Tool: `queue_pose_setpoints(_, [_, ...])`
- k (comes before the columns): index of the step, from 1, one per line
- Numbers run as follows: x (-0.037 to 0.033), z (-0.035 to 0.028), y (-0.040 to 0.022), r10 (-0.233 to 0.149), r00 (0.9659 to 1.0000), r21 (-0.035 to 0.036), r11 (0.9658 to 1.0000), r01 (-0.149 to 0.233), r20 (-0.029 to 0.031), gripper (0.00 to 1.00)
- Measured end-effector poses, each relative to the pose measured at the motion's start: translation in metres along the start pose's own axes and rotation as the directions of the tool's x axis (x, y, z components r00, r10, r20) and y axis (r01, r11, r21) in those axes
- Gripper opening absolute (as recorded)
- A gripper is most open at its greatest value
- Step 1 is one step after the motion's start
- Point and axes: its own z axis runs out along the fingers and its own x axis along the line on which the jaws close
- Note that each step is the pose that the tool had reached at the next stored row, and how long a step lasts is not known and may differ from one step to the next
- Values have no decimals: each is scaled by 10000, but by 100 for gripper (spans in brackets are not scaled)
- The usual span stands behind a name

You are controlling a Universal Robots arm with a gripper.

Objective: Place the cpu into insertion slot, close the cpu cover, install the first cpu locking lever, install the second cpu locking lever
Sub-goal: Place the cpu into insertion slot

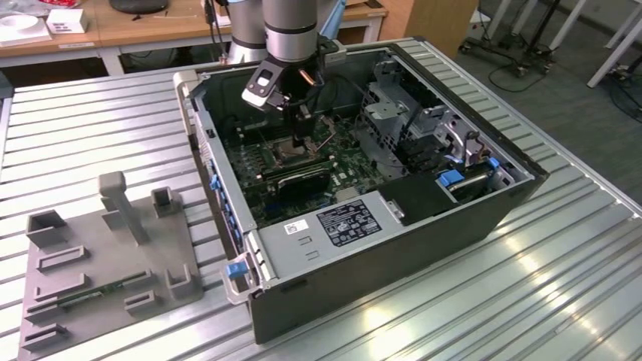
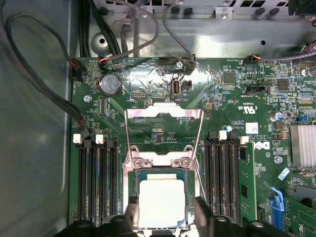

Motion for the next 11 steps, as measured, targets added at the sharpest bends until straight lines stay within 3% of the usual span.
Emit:
queue_pose_setpoints(2, [0, 0, 0, -1, 10000, 1, 10000, 1, 0, 47])
queue_pose_setpoints(6, [0, 0, 0, -1, 10000, 5, 10000, 1, 1, 36])
queue_pose_setpoints(11, [0, 0, 0, -1, 10000, 8, 10000, 1, 0, 13])
